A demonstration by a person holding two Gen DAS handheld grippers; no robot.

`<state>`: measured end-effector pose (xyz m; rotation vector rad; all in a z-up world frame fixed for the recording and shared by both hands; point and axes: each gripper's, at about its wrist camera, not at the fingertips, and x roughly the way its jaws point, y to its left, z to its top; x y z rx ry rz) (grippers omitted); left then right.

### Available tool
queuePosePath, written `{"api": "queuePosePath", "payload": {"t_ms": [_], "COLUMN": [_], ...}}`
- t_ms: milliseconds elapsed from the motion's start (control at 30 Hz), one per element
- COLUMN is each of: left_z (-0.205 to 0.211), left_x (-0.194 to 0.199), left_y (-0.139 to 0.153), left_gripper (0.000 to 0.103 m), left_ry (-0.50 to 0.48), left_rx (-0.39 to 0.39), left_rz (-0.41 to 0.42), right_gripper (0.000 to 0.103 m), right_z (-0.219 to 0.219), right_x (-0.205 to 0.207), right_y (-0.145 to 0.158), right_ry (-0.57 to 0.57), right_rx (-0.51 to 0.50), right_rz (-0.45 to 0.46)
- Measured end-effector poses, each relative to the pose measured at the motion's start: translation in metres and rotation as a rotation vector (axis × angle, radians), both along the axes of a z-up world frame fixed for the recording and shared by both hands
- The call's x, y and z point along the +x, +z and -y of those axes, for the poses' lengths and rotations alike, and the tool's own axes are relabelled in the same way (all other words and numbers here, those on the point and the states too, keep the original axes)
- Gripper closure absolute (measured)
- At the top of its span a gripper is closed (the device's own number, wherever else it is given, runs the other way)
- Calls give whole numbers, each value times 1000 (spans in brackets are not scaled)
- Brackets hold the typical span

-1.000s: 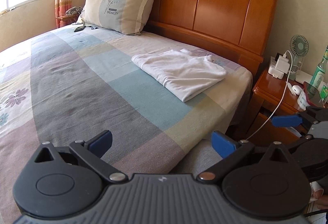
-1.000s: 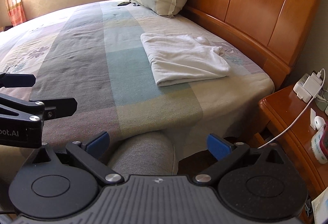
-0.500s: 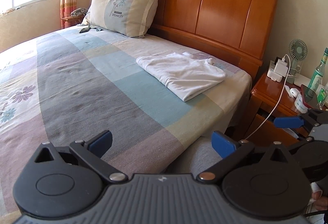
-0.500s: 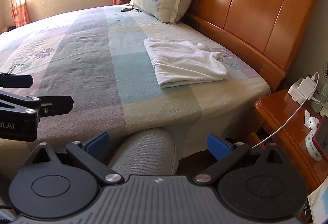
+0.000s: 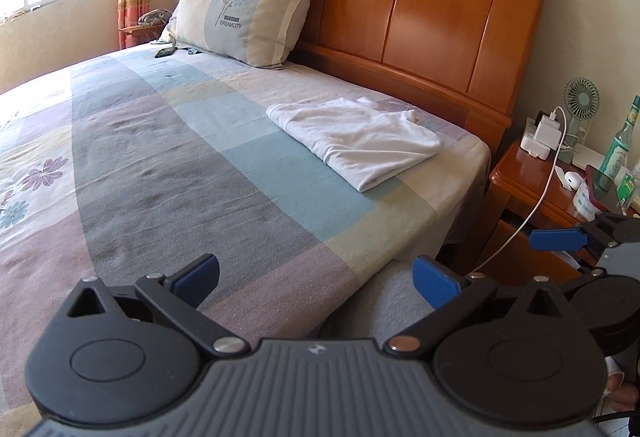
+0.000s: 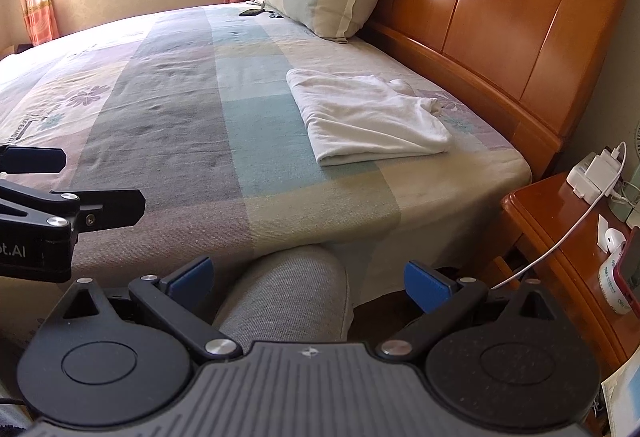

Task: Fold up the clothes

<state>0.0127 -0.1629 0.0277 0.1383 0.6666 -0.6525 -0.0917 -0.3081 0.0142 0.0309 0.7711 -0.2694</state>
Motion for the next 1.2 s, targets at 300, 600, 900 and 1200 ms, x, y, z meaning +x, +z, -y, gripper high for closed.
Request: {"api": "queuePosePath", "payload": {"t_ms": [300, 600, 900, 1200], "left_z": [-1, -2, -1, -1], "left_x": [-2, -4, -5, -5], "left_y": [0, 1, 1, 1], "left_gripper": [1, 1, 1, 1], "left_ry": [-1, -3, -3, -3], "left_rx": [1, 0, 3, 3], "left_rz": [6, 15, 16, 18], "right_gripper": [0, 0, 0, 0], "right_z": [-2, -4, -5, -6], "right_x": [0, 0, 0, 0], "right_y": [1, 0, 0, 1], "right_ry": [4, 9, 5, 6], "right_rx": [-4, -6, -8, -10], "right_rz": [-3, -4, -3, -4]}}
